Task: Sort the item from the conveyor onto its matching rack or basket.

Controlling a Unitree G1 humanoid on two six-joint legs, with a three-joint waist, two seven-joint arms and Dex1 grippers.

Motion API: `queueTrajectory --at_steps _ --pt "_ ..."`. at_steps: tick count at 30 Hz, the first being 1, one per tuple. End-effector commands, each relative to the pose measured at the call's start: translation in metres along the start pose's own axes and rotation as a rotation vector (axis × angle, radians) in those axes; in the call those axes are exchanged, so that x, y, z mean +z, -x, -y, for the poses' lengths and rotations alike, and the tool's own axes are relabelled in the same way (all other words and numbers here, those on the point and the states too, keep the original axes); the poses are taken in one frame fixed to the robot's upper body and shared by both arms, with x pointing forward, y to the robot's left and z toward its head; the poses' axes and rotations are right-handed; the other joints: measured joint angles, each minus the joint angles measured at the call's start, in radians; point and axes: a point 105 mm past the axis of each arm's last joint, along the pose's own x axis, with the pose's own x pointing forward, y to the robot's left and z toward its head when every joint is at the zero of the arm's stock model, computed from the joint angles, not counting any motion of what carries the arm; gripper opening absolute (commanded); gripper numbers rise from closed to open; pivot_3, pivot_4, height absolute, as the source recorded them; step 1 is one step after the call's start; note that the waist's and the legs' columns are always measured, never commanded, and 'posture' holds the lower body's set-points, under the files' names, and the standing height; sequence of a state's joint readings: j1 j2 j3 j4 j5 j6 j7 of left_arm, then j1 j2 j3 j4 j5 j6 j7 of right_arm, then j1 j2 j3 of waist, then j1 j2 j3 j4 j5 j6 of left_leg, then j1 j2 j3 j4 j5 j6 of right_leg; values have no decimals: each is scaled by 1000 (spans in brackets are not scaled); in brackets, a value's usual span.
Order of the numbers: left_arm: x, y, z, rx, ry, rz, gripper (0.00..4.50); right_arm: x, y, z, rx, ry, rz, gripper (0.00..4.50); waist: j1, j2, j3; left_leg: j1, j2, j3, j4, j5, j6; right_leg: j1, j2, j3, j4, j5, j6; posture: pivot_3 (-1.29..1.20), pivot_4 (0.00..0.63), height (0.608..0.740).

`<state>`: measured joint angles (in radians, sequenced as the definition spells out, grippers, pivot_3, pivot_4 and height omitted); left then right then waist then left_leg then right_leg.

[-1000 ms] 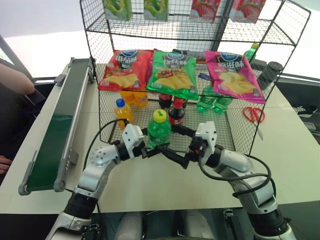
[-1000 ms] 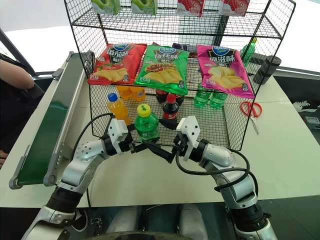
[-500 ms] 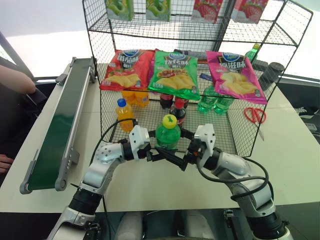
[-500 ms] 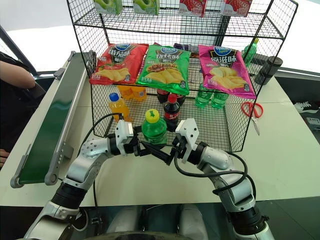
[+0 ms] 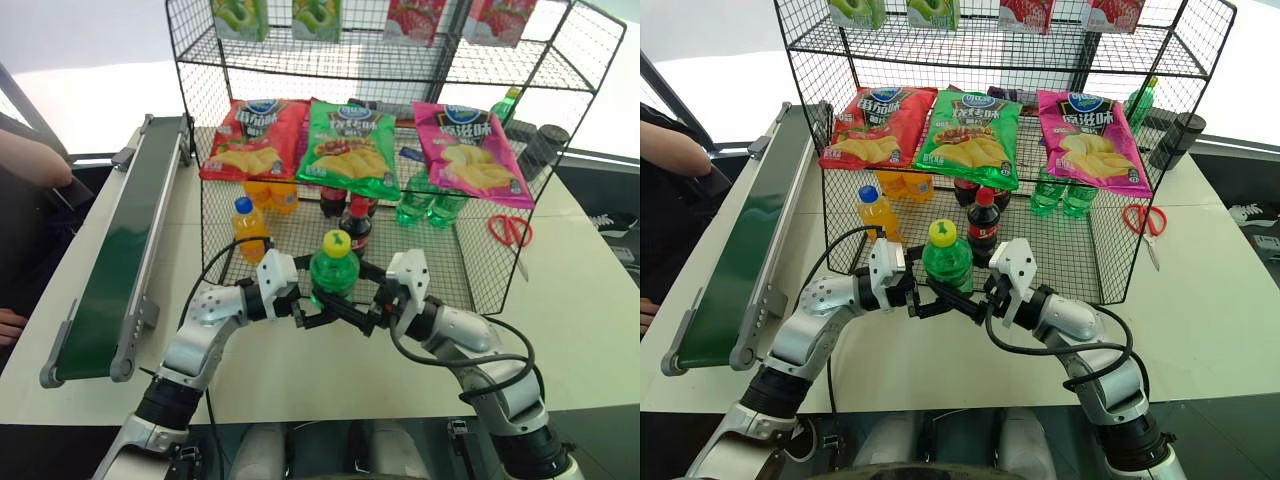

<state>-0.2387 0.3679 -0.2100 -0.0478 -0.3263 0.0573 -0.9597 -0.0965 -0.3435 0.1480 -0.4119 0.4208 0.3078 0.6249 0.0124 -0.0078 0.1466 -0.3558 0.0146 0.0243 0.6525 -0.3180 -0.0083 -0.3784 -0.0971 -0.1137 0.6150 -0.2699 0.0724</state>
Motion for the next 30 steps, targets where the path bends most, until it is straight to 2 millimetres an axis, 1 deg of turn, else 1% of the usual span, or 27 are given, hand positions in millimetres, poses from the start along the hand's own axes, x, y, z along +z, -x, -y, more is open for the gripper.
queueTrajectory --at_steps 1,3,5,8,12,16,21,26,30 --pt "-2 12 -1 31 -6 -15 4483 21 13 35 -179 107 80 3047 0 0 0 0 0 0 0 0 0 0 0 0 0 0 0 0 150 724" --pt "-3 16 0 41 -6 -19 4483 18 26 55 -295 110 73 3047 3 0 0 0 0 0 0 0 0 0 0 0 0 0 0 0 150 724" --pt "-1 18 1 55 -7 -7 4483 11 40 73 -400 101 60 3047 3 1 0 0 0 0 0 0 0 0 0 0 0 0 0 0 150 724" --pt "7 17 -1 76 -1 24 4483 -4 57 90 -526 81 24 3047 1 1 1 0 -1 0 0 0 0 0 -1 0 0 0 0 0 150 724" --pt "16 17 -1 89 6 51 4483 -20 68 105 -661 41 18 3047 -5 4 1 0 0 1 -1 0 0 0 -1 1 0 0 0 0 150 724" --pt "21 16 4 76 12 56 4483 -35 71 124 -777 20 11 3047 -6 5 2 0 1 1 -1 0 0 -1 -1 1 1 0 0 0 150 724" --pt "25 13 6 73 11 63 4483 -49 69 141 -849 15 6 3047 -3 6 2 0 0 1 -1 0 0 -1 0 1 1 0 0 0 150 724" --pt "27 12 7 74 13 68 4483 -52 70 159 -921 12 18 3047 -2 6 2 0 0 2 0 1 -1 0 0 1 1 0 0 0 150 724" --pt "28 12 7 78 14 69 4483 -54 72 166 -945 12 22 3047 -3 6 2 0 0 2 -1 2 -3 0 0 1 1 0 0 0 150 724"
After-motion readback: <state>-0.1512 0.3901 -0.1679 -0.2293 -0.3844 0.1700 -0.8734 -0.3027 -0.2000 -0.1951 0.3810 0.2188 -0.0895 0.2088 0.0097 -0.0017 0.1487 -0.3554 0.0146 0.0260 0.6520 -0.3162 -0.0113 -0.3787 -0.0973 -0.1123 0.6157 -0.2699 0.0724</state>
